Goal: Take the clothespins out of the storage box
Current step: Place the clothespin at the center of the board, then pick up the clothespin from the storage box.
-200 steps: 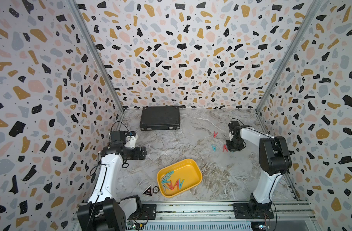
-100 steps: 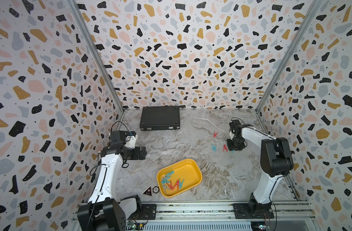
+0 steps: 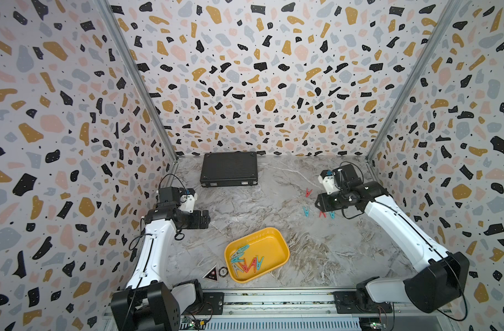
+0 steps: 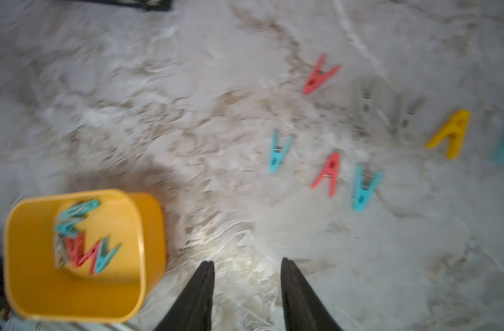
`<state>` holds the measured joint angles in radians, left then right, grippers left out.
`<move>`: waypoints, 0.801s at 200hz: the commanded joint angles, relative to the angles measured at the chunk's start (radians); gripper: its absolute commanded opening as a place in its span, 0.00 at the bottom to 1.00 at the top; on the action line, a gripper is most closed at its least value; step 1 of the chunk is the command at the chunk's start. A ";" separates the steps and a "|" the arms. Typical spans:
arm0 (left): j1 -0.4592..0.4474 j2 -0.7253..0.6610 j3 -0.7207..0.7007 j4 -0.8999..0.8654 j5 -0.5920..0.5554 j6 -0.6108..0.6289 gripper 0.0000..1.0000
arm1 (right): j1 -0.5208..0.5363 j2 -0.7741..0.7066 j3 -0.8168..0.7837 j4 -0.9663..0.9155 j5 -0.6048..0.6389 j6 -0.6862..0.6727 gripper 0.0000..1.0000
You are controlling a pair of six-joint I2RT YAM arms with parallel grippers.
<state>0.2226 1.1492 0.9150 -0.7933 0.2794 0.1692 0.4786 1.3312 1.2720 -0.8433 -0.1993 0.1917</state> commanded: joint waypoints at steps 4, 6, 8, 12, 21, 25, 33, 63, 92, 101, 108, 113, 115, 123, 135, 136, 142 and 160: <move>0.007 0.000 0.013 -0.005 0.003 0.007 1.00 | 0.184 -0.001 -0.021 -0.016 -0.065 -0.002 0.44; 0.006 0.001 0.012 -0.005 0.003 0.006 1.00 | 0.198 0.001 -0.023 -0.012 -0.063 0.001 0.44; 0.006 0.001 0.013 -0.005 0.003 0.006 1.00 | 0.218 0.003 -0.022 -0.007 -0.062 0.003 0.44; 0.005 0.001 0.013 -0.004 0.003 0.007 1.00 | 0.253 0.012 -0.023 0.003 -0.058 0.008 0.44; 0.006 0.001 0.012 -0.004 0.001 0.007 1.00 | 0.321 0.039 -0.018 0.025 -0.048 0.015 0.45; 0.006 0.001 0.012 -0.004 0.001 0.006 1.00 | 0.354 0.055 -0.015 0.035 -0.040 0.016 0.45; 0.007 0.002 0.012 -0.004 0.000 0.006 1.00 | 0.409 0.088 -0.003 0.055 -0.019 0.021 0.45; 0.006 0.001 0.012 -0.003 0.000 0.006 1.00 | 0.543 0.252 0.067 0.082 0.025 0.031 0.47; 0.006 -0.001 0.011 -0.003 -0.004 0.007 1.00 | 0.636 0.409 0.157 0.073 0.049 0.027 0.55; 0.006 -0.002 0.011 -0.002 -0.011 0.005 1.00 | 0.646 0.448 0.175 0.068 0.059 0.033 0.56; 0.006 0.001 0.010 -0.001 -0.017 0.003 1.00 | 0.650 0.472 0.185 0.068 0.058 0.042 0.57; 0.006 0.006 0.012 -0.002 -0.024 0.002 1.00 | 0.652 0.484 0.189 0.070 0.059 0.049 0.58; 0.006 0.007 0.012 -0.003 -0.025 0.002 1.00 | 0.652 0.490 0.190 0.072 0.058 0.053 0.59; 0.006 0.014 0.014 -0.003 -0.033 0.003 1.00 | 0.652 0.507 0.190 0.079 0.055 0.066 0.60; 0.006 0.024 0.017 -0.004 -0.038 0.000 1.00 | 0.655 0.531 0.188 0.101 0.031 0.087 0.61; 0.006 0.024 0.018 -0.004 -0.039 0.000 1.00 | 0.655 0.533 0.187 0.104 0.028 0.089 0.61; 0.006 0.027 0.018 -0.007 -0.040 0.000 1.00 | 0.658 0.544 0.187 0.116 0.016 0.100 0.61; 0.007 0.029 0.020 -0.007 -0.039 0.000 1.00 | 0.670 0.585 0.201 0.133 0.002 0.131 0.61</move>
<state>0.2234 1.1732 0.9150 -0.7933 0.2497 0.1688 1.1385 1.8915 1.4296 -0.7311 -0.1761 0.2653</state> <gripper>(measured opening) 0.998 0.607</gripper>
